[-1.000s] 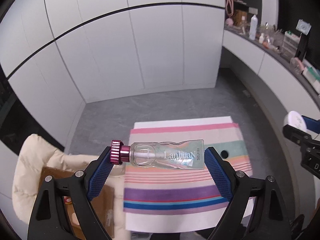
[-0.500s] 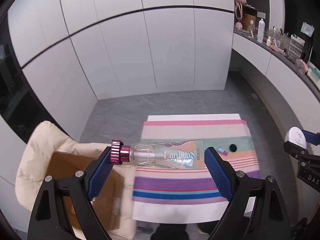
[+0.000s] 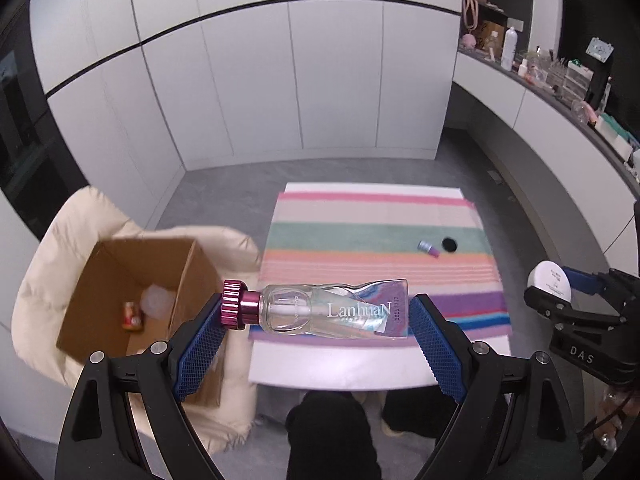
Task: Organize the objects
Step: 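Carry the perfume bottle and white compact over the cardboard box with both tools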
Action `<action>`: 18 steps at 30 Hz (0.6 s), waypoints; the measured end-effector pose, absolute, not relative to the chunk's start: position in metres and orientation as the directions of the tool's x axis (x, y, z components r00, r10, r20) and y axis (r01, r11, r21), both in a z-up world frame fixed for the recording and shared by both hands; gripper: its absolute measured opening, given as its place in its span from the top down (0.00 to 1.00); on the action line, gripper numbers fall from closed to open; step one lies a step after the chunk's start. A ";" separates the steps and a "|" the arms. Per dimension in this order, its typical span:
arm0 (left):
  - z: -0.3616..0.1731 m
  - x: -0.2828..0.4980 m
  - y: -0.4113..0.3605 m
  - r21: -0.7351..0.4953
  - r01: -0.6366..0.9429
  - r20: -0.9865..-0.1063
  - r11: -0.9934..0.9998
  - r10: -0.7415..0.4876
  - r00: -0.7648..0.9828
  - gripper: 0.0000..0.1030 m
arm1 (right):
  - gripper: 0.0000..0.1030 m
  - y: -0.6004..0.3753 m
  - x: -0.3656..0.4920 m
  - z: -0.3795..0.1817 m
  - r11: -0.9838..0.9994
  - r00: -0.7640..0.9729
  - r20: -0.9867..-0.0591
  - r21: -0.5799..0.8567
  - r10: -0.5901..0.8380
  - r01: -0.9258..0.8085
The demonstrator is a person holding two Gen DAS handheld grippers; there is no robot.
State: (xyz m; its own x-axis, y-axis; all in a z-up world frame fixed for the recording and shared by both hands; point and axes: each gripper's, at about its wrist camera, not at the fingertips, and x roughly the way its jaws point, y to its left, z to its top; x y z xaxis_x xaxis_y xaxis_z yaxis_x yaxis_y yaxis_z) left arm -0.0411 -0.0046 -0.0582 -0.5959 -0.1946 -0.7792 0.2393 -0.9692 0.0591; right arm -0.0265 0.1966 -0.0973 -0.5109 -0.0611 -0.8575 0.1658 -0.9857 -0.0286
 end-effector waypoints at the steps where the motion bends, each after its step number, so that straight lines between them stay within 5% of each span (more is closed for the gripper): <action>1: -0.062 -0.037 -0.004 0.078 0.252 -0.778 -0.965 -0.216 -0.589 0.13 | 0.42 0.197 -0.019 -0.103 -0.987 -0.504 -0.861 -0.019 -0.066 0.161; 18: -0.100 0.011 -0.018 0.076 0.330 -0.817 -0.941 -0.248 -0.521 0.13 | 0.42 0.201 0.030 -0.151 -0.990 -0.406 -0.911 0.016 -0.073 0.142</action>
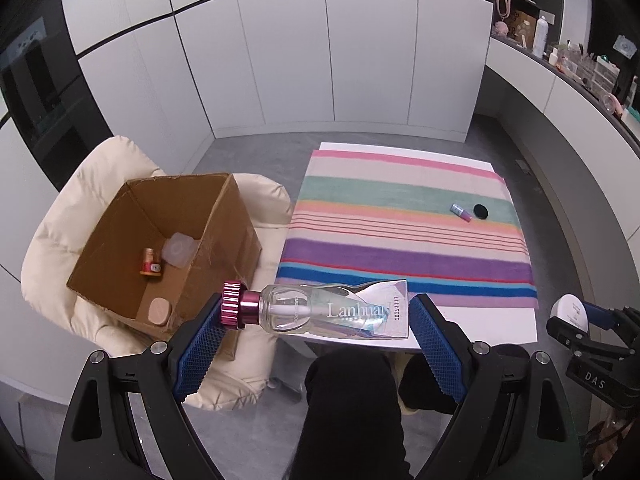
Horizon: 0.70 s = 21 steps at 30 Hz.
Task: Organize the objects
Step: 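Carry the perfume bottle and white compact over the cardboard box with both tools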
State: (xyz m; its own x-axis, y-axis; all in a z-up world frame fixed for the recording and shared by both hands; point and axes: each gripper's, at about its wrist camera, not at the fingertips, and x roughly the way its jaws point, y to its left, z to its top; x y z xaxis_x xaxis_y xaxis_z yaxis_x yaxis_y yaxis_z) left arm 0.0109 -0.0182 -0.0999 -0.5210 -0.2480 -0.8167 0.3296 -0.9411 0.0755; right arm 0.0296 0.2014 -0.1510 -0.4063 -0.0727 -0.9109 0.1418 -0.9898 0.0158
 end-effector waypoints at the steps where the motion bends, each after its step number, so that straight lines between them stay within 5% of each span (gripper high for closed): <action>1: -0.100 0.012 -0.018 0.074 0.329 -0.816 -0.942 -0.247 -0.523 0.13 | 0.42 0.202 0.031 -0.150 -0.990 -0.406 -0.911 0.017 -0.074 0.142; 21: -0.106 0.008 -0.008 0.078 0.295 -0.830 -0.952 -0.226 -0.510 0.13 | 0.42 0.217 0.042 -0.152 -0.993 -0.393 -0.918 0.010 -0.055 0.116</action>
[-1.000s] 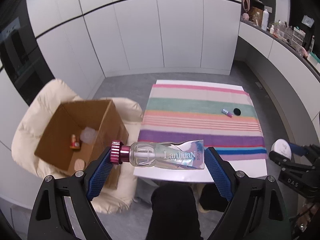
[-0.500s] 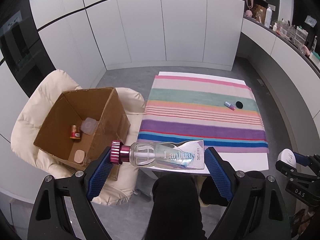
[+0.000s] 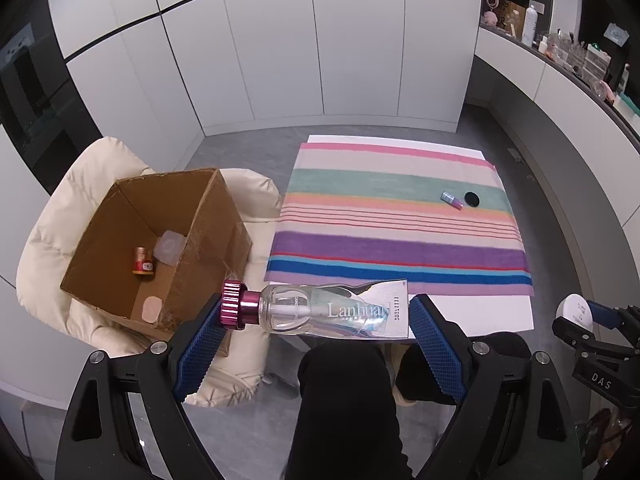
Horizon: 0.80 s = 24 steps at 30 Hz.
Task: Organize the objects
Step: 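Carry the perfume bottle and white compact over the cardboard box with both tools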
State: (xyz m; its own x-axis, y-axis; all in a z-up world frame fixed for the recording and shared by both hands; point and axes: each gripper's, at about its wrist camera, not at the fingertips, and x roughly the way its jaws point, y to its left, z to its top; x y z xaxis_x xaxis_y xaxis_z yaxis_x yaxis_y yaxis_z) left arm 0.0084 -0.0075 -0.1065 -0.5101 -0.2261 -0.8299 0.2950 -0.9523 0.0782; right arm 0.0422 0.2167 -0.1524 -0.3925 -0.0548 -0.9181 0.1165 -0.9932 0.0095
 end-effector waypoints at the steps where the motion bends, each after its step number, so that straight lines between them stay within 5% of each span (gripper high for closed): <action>1: -0.107 0.008 -0.007 0.077 0.294 -0.831 -0.953 -0.224 -0.509 0.13 | 0.42 0.217 0.043 -0.153 -0.993 -0.390 -0.919 0.011 -0.056 0.117; 24: -0.123 0.016 -0.047 0.046 0.355 -0.851 -0.934 -0.223 -0.476 0.13 | 0.42 0.178 0.031 -0.165 -0.985 -0.357 -0.932 -0.003 -0.060 0.174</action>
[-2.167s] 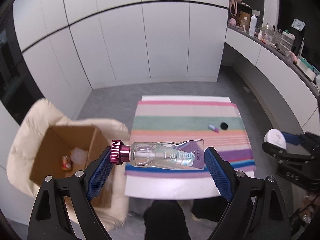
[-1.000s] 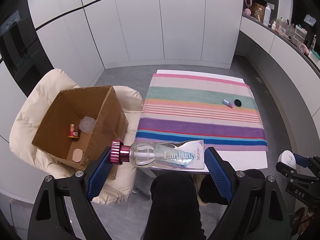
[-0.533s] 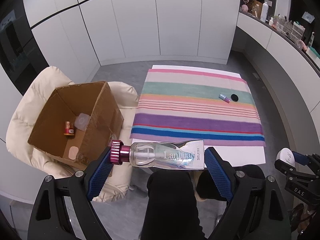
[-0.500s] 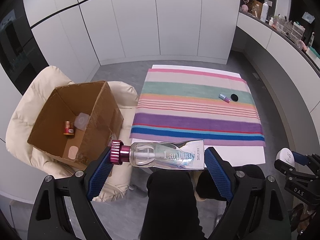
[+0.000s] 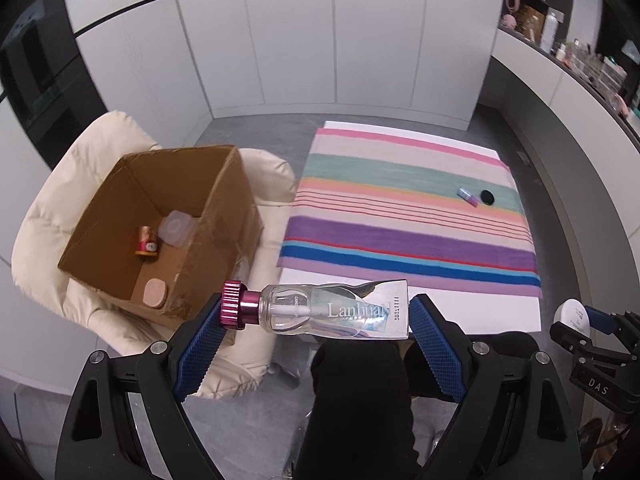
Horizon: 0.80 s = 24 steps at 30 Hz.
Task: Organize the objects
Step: 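Carry the perfume bottle and white compact over the cardboard box with both tools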
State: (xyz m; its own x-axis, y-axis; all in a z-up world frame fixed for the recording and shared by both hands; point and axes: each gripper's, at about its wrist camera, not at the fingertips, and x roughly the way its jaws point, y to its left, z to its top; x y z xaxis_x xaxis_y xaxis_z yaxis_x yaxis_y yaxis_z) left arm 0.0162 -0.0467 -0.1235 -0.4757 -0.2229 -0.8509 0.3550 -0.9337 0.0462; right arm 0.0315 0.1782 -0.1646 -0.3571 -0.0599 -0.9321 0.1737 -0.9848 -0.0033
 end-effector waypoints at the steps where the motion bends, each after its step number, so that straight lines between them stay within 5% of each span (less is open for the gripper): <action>1: -0.124 0.018 -0.050 0.049 0.365 -0.850 -0.930 -0.230 -0.473 0.13 | 0.42 0.174 0.031 -0.165 -0.983 -0.357 -0.932 -0.005 -0.061 0.182; 24: -0.137 0.087 -0.159 0.024 0.545 -0.863 -0.838 -0.293 -0.412 0.13 | 0.42 0.031 0.029 -0.159 -0.905 -0.343 -0.931 -0.034 -0.126 0.424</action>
State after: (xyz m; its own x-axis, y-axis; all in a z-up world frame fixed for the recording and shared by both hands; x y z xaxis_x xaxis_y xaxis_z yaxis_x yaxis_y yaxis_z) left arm 0.0868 -0.1593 -0.1375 -0.4122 -0.2934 -0.8625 0.5453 -0.8379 0.0244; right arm 0.0290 0.0308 -0.1592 -0.3430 -0.1257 -0.9309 0.4241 -0.9050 -0.0340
